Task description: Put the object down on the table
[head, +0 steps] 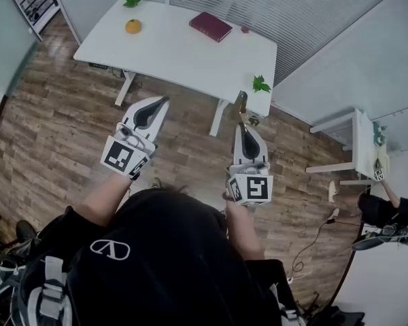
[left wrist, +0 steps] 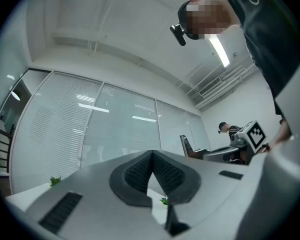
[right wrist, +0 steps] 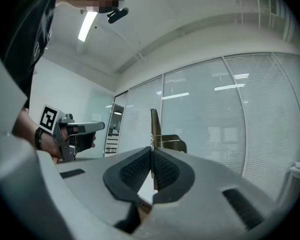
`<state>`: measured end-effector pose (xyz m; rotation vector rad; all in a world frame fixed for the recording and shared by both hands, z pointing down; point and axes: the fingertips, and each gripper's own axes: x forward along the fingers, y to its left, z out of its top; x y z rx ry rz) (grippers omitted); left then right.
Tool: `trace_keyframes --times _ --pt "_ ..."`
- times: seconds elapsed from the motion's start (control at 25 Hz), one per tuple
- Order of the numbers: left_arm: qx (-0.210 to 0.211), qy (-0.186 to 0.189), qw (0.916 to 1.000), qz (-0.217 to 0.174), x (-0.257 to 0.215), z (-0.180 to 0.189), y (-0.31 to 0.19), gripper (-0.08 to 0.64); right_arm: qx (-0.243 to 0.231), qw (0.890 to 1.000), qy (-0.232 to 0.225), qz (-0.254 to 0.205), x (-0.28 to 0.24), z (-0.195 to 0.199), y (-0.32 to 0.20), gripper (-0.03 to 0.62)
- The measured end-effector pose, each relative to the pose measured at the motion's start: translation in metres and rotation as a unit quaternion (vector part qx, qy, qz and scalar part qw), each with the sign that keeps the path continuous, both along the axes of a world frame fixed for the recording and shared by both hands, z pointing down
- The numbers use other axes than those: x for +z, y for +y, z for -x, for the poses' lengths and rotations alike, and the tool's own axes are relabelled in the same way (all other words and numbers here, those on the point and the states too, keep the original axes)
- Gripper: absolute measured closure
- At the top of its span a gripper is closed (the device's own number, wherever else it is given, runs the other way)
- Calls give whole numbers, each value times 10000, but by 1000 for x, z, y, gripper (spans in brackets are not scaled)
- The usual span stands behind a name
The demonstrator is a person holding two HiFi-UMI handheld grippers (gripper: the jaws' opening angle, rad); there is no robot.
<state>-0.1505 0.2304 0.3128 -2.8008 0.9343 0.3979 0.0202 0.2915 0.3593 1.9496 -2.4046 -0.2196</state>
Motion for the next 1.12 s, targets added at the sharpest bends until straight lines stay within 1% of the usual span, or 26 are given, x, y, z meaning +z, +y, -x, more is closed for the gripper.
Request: trace_keyframes --times 0.24,0.28,0.4,0.44,0.64,0.84,1.12 --pt "23 -8 10000 22 1 -3 1 554 5 10000 -34 39 4 -2 -1 588" --pt "26 -11 10000 30 1 -5 1 555 -36 9999 -95 64 5 -2 -2 588" --pt "49 -20 10000 51 3 -8 3 555 -274 9983 -497 110 5 -2 -1 586" --pt "59 -22 10000 51 3 -9 4 555 -300 9980 -551 101 5 -3 0 587" --pt "2 -33 10000 65 5 -13 5 555 -371 9977 -557 96 6 -4 -1 588" --pt "-89 -28 9999 74 5 -36 8 555 -439 9970 -629 58 8 -28 1 588" --pt "-317 -107 9994 122 19 -73 1 555 -720 9948 -717 24 18 -66 -9 588"
